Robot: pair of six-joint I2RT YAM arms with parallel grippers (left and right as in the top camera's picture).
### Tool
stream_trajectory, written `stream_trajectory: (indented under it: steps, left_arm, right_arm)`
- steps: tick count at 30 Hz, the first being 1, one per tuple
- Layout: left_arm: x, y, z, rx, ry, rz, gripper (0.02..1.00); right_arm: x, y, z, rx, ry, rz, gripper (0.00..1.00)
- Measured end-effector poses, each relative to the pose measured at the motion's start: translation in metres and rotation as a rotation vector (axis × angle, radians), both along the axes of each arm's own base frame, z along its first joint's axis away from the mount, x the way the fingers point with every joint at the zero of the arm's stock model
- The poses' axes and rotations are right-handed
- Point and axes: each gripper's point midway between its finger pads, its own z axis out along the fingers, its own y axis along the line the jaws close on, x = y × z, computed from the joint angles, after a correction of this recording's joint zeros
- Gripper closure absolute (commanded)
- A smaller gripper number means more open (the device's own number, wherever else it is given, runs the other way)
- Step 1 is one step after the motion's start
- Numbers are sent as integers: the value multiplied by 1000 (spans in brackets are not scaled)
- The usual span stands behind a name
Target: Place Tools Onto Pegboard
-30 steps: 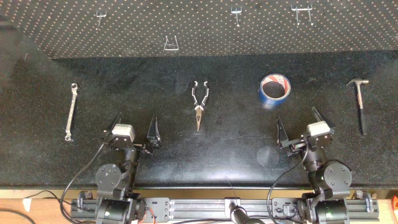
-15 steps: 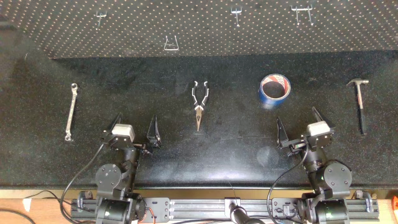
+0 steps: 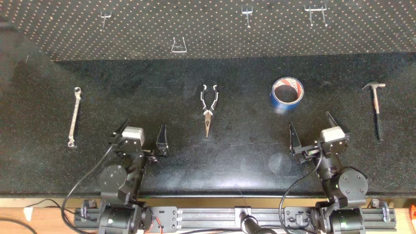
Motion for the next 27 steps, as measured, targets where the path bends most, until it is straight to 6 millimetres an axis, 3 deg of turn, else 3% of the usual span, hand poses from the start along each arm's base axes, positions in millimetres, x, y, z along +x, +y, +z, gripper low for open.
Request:
stream_trajectory:
  steps: [2, 4, 5, 8, 10, 12, 16, 19, 22, 27]
  left_arm:
    - [-4, 19, -16, 42, 208, 60, 25]
    - [0, 72, 8, 84, 391, 233, 25]
    - [-6, 81, 10, 99, 459, 251, 25]
    - [-28, 152, 20, 104, 738, 451, 25]
    - [-51, 176, 17, 79, 927, 517, 25]
    - [-62, 195, 10, 38, 1039, 559, 25]
    - [-48, 222, -26, 37, 1207, 486, 25]
    - [-23, 248, -57, 74, 1308, 370, 25]
    - [13, 283, -69, 94, 1320, 353, 25]
    - [18, 283, -99, 84, 1376, 267, 25]
  right_arm:
    - [0, 0, 0, 0, 0, -3, 25]
    - [0, -1, 0, 0, -2, -6, 25]
    - [0, -1, 0, 0, -2, -6, 25]
    - [0, -1, 0, 0, -2, -7, 25]
    - [0, -1, 0, -1, -2, -7, 25]
    - [0, -1, 0, -1, -2, -7, 25]
    - [0, -1, 0, -1, -1, -7, 25]
    - [0, -1, 0, -1, -2, -7, 25]
    - [0, -1, 0, -1, -1, -7, 25]
    - [0, -1, 0, 0, -1, -7, 25]
